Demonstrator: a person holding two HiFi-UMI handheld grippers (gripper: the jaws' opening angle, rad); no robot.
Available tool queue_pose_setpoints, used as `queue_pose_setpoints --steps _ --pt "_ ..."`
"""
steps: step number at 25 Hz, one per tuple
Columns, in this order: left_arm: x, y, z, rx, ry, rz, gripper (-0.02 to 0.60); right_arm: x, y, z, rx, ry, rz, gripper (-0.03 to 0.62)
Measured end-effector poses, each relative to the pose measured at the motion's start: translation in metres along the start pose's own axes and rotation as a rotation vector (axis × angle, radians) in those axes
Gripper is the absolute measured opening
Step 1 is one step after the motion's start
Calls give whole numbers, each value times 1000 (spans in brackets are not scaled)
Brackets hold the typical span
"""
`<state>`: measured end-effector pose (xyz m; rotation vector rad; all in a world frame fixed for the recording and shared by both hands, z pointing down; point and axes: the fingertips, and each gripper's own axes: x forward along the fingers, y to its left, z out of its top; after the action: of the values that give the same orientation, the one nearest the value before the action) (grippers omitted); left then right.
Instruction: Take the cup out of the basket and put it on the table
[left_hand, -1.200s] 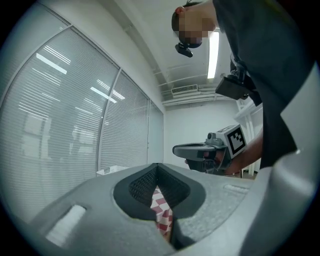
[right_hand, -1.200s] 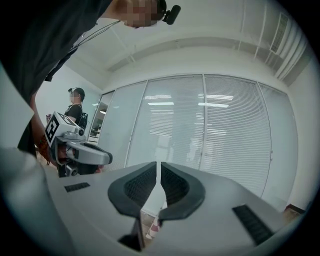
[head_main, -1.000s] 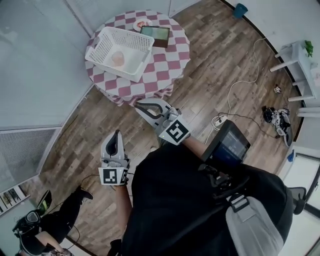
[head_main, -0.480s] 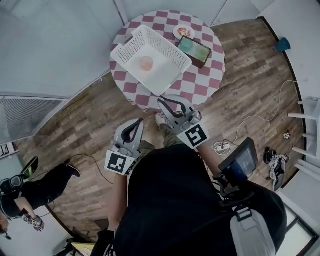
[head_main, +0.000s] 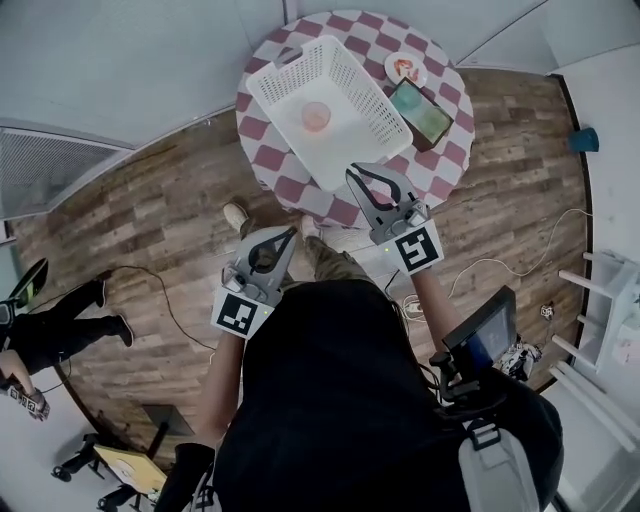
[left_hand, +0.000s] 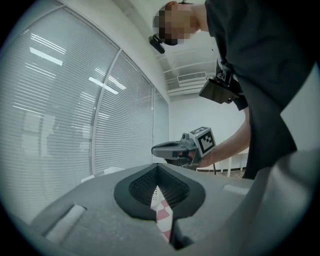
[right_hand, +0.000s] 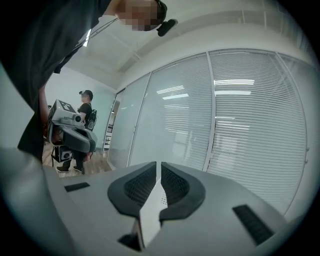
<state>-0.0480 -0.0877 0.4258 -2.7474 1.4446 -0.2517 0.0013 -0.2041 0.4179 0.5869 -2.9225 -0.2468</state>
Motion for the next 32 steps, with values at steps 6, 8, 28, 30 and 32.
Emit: queue_pose_setpoints --steps 6,8,28,30,32 --pt "-2 25 -6 -56 -28 38 -3 34 -7 -14 -131 125 136 110" --pt "-5 34 -6 -42 -30 53 -3 48 -8 -19 -187 167 185 118" --pt "-75 83 -37 -167 15 311 -3 140 -7 -170 -623 674 678 198" --pt "-77 85 -37 -171 18 323 -3 142 -8 -182 -632 710 695 199" --pt "-80 88 -38 -182 24 338 -3 146 -9 -192 -636 743 708 201"
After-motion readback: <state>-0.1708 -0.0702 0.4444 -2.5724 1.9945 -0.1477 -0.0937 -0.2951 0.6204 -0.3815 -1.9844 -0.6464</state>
